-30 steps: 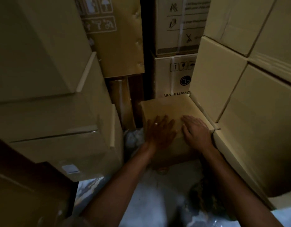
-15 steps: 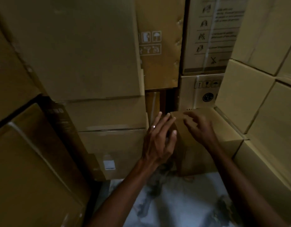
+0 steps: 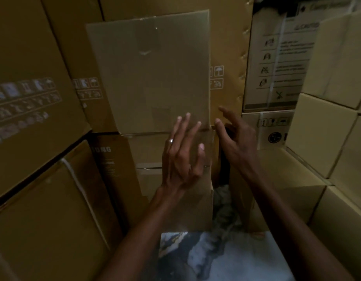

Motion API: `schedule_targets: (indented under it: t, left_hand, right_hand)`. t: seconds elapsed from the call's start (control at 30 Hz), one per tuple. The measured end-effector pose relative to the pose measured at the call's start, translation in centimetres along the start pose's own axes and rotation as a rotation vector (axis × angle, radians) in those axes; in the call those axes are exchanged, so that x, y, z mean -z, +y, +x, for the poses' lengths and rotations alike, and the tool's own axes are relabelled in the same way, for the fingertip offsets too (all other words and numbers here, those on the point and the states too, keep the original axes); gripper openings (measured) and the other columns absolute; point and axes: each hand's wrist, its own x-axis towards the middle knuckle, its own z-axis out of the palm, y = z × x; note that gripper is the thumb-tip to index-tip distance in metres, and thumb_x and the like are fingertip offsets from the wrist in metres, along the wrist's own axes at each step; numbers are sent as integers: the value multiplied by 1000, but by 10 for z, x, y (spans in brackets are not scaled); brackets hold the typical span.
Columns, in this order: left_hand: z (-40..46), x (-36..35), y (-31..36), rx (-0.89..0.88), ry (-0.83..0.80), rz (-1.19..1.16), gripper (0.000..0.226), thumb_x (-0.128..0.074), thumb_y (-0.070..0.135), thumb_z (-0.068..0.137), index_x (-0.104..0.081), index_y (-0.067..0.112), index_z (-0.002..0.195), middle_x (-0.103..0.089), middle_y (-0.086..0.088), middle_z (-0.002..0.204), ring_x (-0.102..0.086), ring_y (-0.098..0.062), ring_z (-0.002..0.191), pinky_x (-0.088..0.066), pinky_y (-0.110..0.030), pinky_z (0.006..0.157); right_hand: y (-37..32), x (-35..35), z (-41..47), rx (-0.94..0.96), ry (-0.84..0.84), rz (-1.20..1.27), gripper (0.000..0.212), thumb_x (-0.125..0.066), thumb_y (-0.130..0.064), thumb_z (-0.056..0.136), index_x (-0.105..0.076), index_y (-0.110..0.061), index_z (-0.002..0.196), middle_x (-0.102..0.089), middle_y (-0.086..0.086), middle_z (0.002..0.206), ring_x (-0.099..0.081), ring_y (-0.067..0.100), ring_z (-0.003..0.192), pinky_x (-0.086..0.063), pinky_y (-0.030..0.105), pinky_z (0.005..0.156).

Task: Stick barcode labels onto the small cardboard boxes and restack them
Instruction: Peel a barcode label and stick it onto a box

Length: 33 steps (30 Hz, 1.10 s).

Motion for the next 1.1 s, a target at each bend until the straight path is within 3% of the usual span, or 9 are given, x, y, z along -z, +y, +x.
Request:
schedule_targets:
  t: [0.13, 0.27, 0.37, 0.53, 0.63, 0.73, 0.87, 1.0, 1.1]
  left_hand:
    - [31, 33, -16, -20, 140, 122, 58, -51, 31, 96, -47, 12, 151, -20, -18, 167, -14, -31, 157, -23, -49, 124]
    - [70, 64, -40, 51, 292, 225, 70, -58, 32, 93, -36, 14, 157, -7, -24, 168, -8, -34, 157, -24, -57, 120]
    - [93, 79, -55, 144, 322, 231, 78, -56, 37, 93, -24, 19, 162, 1, -22, 169, -3, -36, 157, -22, -60, 121]
    - [116, 90, -68, 271, 263, 232, 92, -55, 55, 92, -5, 26, 164, 14, -18, 169, 3, -38, 156, -15, -64, 122]
    - [120, 87, -66, 362, 189, 207, 108, -57, 65, 82, 3, 26, 164, 19, -17, 168, 3, -38, 156, -16, -62, 121]
    - [116, 86, -59, 402, 182, 188, 121, -67, 60, 71, 4, 25, 164, 18, -17, 168, -1, -41, 155, -19, -62, 118]
    - [108, 83, -47, 376, 194, 213, 126, -71, 61, 68, 5, 28, 163, 21, -18, 167, 1, -42, 155, -15, -60, 119]
    - [100, 77, -30, 319, 216, 279, 123, -67, 69, 66, -1, 32, 163, 20, -18, 168, 6, -45, 154, -9, -68, 119]
    - [94, 75, -11, 268, 242, 335, 128, -74, 66, 62, -4, 32, 164, 13, -13, 170, 9, -49, 153, -3, -68, 117]
  right_hand:
    - [-32, -10, 16, 81, 71, -22, 49, -59, -30, 102, -46, -20, 148, -46, -18, 138, -48, -3, 126, -45, 15, 102]
    - [-49, -20, 46, 124, 141, -79, 65, -64, -38, 98, -39, -15, 153, -46, 2, 153, -42, 10, 140, -40, 29, 115]
    - [-56, -33, 65, 94, 141, -111, 91, -65, -55, 93, -16, -21, 162, -27, 8, 165, -26, 20, 152, -30, 43, 122]
    - [-71, -54, 77, 92, 79, -62, 115, -68, -61, 87, 11, -23, 161, 5, 10, 170, 4, 26, 156, -8, 42, 121]
    - [-78, -63, 79, 57, 45, -28, 125, -70, -68, 82, 16, -22, 160, 15, 7, 169, 10, 23, 156, -6, 48, 125]
    - [-84, -62, 77, 42, -11, -3, 125, -67, -71, 81, 21, -26, 159, 21, 3, 168, 16, 19, 155, -4, 54, 126]
    - [-86, -52, 71, 48, -42, -4, 124, -59, -79, 78, 23, -31, 157, 25, -1, 167, 18, 18, 155, -7, 59, 125]
    - [-90, -35, 59, 51, -53, -36, 138, -62, -85, 65, 23, -29, 158, 26, 2, 167, 19, 18, 154, -1, 52, 123]
    - [-96, -20, 52, 68, -32, -72, 147, -67, -88, 56, 21, -29, 158, 25, 4, 167, 15, 23, 156, -9, 61, 123]
